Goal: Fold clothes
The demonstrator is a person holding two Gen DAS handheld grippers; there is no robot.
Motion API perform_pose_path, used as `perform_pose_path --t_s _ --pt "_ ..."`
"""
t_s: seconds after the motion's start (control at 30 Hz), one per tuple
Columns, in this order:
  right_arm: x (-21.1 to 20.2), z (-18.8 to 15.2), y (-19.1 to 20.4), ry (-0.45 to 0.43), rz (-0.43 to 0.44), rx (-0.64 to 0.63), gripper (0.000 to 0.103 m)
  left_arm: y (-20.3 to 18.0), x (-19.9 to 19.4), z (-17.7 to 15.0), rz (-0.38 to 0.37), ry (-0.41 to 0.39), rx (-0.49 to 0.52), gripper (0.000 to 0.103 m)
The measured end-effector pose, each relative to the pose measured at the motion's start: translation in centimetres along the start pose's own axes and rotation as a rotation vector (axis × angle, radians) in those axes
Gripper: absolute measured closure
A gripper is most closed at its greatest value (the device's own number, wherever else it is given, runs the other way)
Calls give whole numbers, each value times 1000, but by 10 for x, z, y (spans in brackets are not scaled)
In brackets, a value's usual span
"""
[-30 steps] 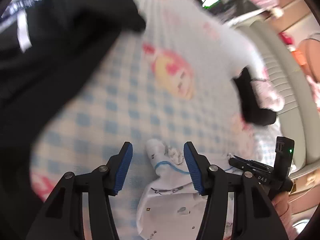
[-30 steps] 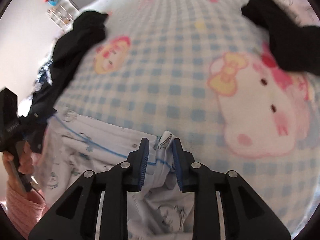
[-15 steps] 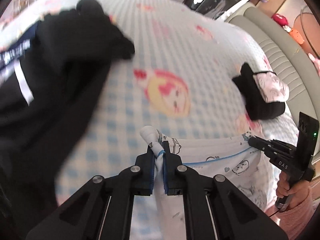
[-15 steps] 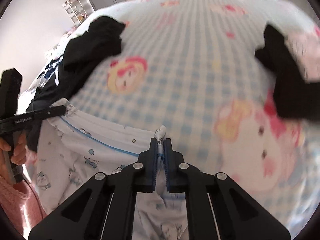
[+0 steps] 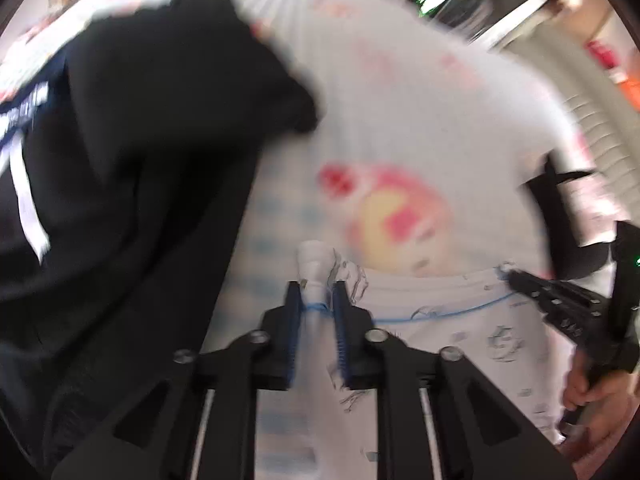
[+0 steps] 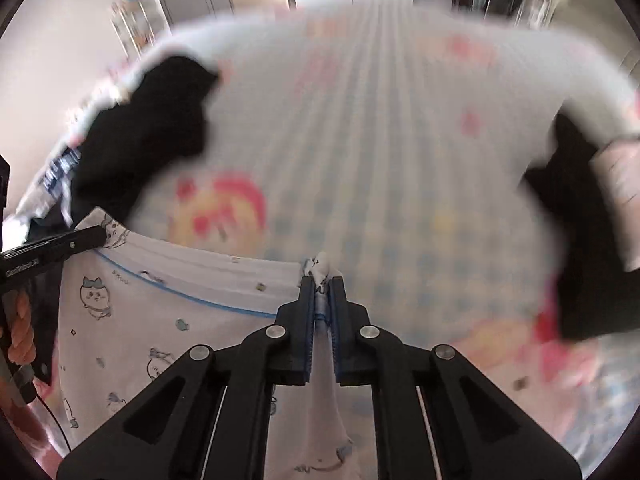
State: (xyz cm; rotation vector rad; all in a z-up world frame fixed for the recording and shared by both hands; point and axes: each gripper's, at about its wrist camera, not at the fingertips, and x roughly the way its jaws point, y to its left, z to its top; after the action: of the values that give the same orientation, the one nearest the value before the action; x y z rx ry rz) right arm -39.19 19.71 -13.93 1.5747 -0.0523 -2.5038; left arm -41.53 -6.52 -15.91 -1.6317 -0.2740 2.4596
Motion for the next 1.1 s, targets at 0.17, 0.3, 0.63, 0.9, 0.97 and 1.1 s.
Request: perform_pose_path --t_s 0.17,0.3,0.63,0.9,0.97,1.1 --pt "-17 -7 -23 -67 49 137 89 -5 -34 -24 31 -89 22 68" --pt "-86 -18 -22 -155 86 145 84 -23 -86 -65 -19 -167 76 68" --pt "-145 -211 55 -102 71 -87 74 -47 -136 -223 -126 -174 56 68" --pt "-140 -293 44 -29 -15 27 74 -67 -139 -290 -54 -134 234 68" --pt "-144 -306 37 -28 -22 63 74 -71 -133 -292 -13 -120 248 68" --pt "-156 -313 34 -48 -38 81 74 -69 -120 -284 78 -123 198 69"
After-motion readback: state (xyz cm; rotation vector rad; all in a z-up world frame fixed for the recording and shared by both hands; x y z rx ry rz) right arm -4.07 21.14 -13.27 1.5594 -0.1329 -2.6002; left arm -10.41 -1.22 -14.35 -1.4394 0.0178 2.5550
